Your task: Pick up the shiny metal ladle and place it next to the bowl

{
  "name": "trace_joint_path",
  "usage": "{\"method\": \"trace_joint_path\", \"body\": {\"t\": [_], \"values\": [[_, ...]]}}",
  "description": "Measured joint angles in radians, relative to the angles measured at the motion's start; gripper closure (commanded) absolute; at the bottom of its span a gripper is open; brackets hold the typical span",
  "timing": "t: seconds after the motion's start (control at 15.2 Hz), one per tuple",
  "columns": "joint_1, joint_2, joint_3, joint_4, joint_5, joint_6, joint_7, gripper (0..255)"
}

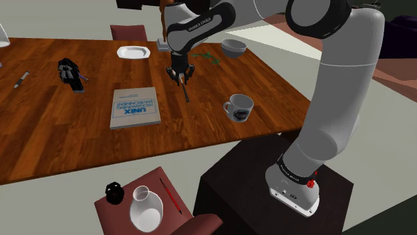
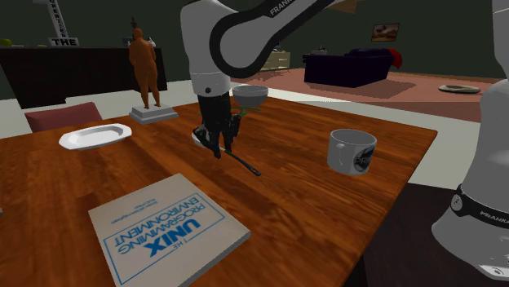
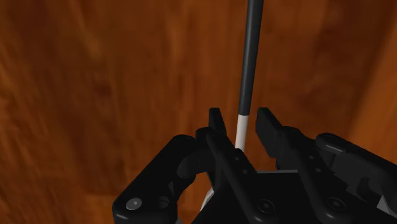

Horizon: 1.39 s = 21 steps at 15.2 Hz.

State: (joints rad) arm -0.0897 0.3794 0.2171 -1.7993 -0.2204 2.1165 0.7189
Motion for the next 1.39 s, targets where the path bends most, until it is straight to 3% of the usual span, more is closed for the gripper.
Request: {"method": "trace_joint_path", "body": {"t": [0.59,1.39], "values": [[0.0,-0.003,0.001,0.002,0.001,-0.006,-0.001,255],[-0.004,-0.065,0.009,0.07,0.027,-0.131,-0.027,255]]}}
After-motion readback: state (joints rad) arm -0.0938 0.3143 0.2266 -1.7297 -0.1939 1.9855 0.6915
